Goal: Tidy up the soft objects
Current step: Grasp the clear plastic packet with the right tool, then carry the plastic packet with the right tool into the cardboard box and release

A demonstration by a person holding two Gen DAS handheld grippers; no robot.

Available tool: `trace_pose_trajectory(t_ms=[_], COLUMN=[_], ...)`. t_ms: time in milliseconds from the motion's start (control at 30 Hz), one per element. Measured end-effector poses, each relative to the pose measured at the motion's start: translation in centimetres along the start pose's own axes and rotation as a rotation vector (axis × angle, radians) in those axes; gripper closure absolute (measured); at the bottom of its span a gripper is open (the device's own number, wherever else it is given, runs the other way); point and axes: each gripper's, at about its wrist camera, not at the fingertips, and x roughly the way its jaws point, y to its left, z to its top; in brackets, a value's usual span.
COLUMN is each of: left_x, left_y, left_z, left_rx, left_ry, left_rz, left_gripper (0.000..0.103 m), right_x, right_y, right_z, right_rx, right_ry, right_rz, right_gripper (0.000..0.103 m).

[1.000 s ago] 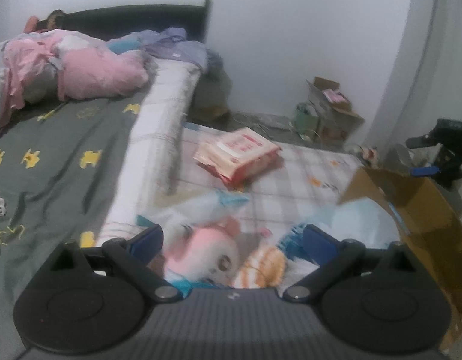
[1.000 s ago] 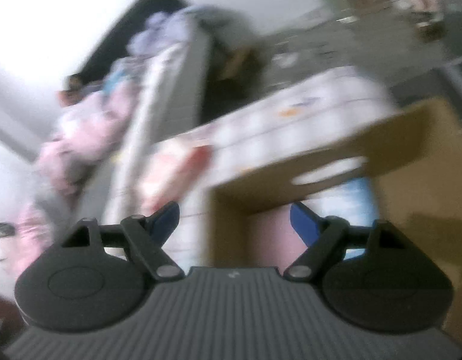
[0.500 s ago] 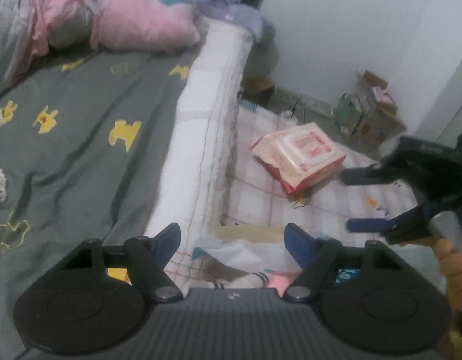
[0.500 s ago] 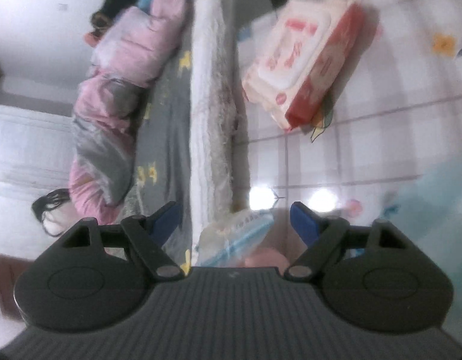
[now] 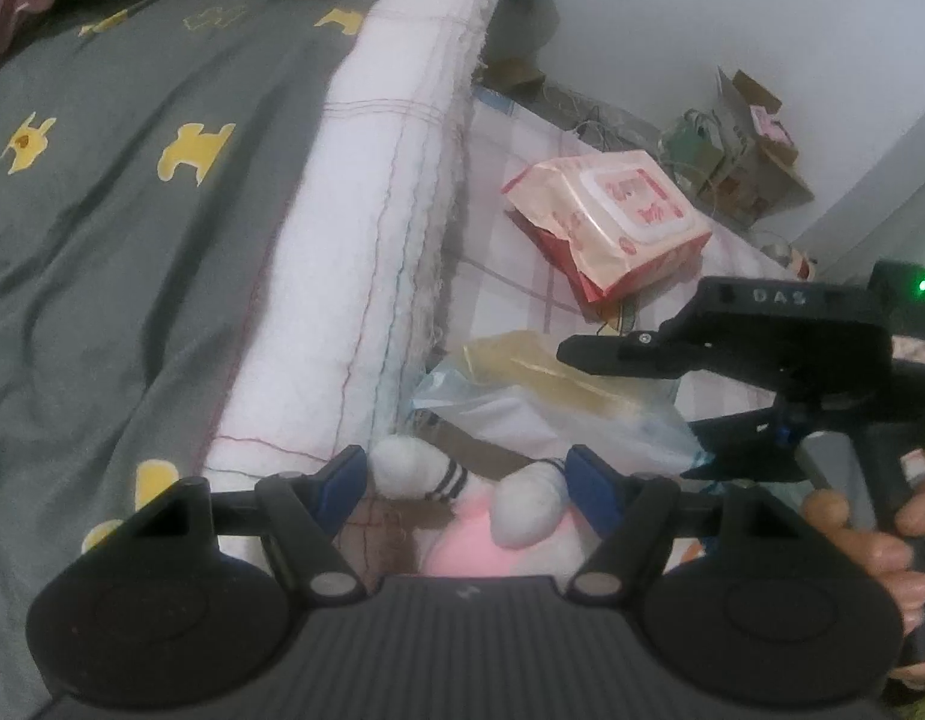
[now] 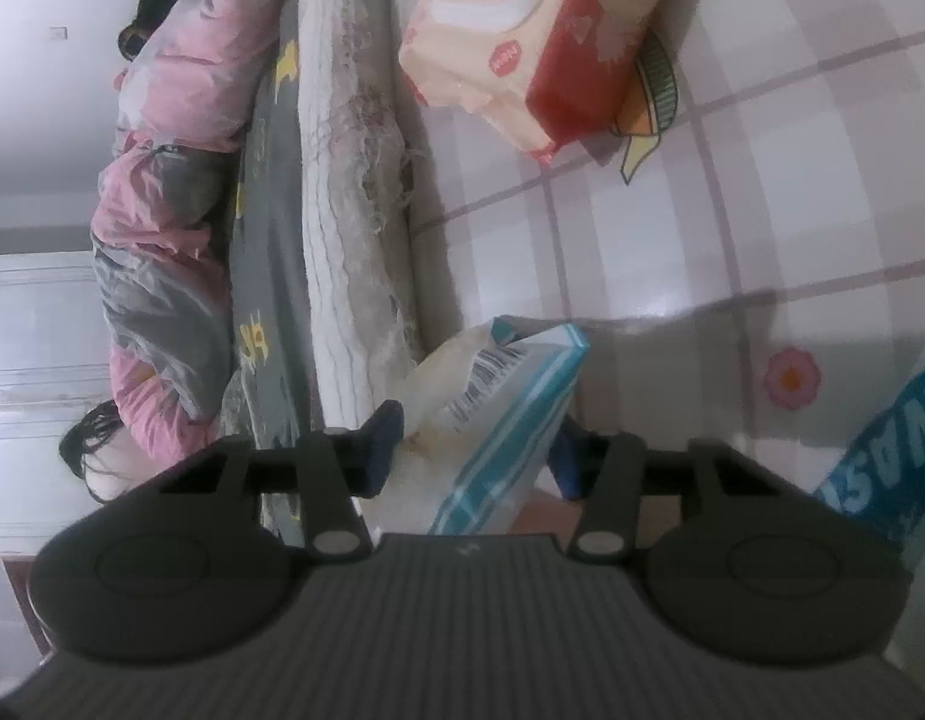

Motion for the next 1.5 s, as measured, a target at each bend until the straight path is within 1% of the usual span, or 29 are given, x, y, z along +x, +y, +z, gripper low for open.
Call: trace_pose_trajectory(t_ms=[100, 133, 267, 433, 600, 700, 767, 833, 900, 1000, 1033, 1133, 1167, 1233, 1333, 1433, 1500], left_x=[-0.5, -0.7, -2.3, -4.9, -6.8, -7.7, -8.4, -9.0, -9.2, -9.3, -9.4, -9.4, -9.4, -9.2, -9.0, -9.4, -9.7], left_y=[0.1, 0.1, 0.2, -0.9, -3.8, -5.9, -7.3, -8.5, -9.6, -10.4, -10.6, -10.5, -10.4, -10.2, -9.9, -9.5, -9.1], left_z=[0.0, 0.0, -0.2, -0.8, -1.3, -2.0, -2.8, -3.8, -5.0, -6.7, -7.3, -8.9, -9.3, -10.1, -10.9, -11.2, -11.3], left_rx=[0.002, -0.002, 0.009, 0.055, 0.099, 0.133, 0.155, 0.178, 0.206, 0.242, 0.251, 0.253, 0.248, 0.238, 0.229, 0.216, 0.206], left_ry=[-0.014, -0.02, -0.054, -0.122, -0.173, -0.191, -0.206, -0.213, -0.213, -0.2, -0.198, -0.196, -0.19, -0.168, -0.154, -0.159, -0.159], left_rz=[-0.002, -0.004, -0.018, -0.047, -0.085, -0.121, -0.149, -0.174, -0.189, -0.196, -0.197, -0.194, -0.192, -0.184, -0.168, -0.15, -0.142], left_gripper=[0.03, 0.03, 0.03, 0.028, 0.027, 0.025, 0.02, 0.016, 0.016, 0.015, 0.015, 0.013, 0.013, 0.013, 0.013, 0.013, 0.013], right_x=[0.2, 0.1, -1.3, -4.5, -8.3, -11.8, -14.9, -19.1, -24.1, -30.9, -33.3, -38.2, -39.1, -40.1, -39.7, -38.3, -37.1], right_y=[-0.2, -0.2, 0.2, 1.8, 2.5, 2.0, 1.2, -0.6, -3.2, -8.2, -10.3, -15.5, -16.9, -19.5, -21.5, -21.5, -20.9], right_z=[0.3, 0.5, 0.7, 0.7, -0.5, -1.7, -2.6, -3.7, -4.5, -5.3, -5.5, -5.9, -5.8, -5.1, -3.7, -2.7, -2.2], right_rx=[0.001, -0.001, -0.046, -0.1, -0.131, -0.145, -0.158, -0.157, -0.136, -0.049, -0.007, 0.091, 0.119, 0.168, 0.194, 0.155, 0.112], right_ry=[-0.027, -0.035, -0.08, -0.114, -0.136, -0.167, -0.211, -0.284, -0.383, -0.539, -0.603, -0.768, -0.801, -0.853, -0.9, -0.925, -0.925], right_rz=[-0.006, -0.005, 0.041, 0.095, 0.153, 0.192, 0.212, 0.229, 0.226, 0.197, 0.172, 0.045, 0.015, -0.035, -0.114, -0.224, -0.327], right_gripper=[0.06, 0.065, 0.072, 0.072, 0.072, 0.072, 0.073, 0.072, 0.072, 0.072, 0.072, 0.072, 0.072, 0.072, 0.07, 0.068, 0.064])
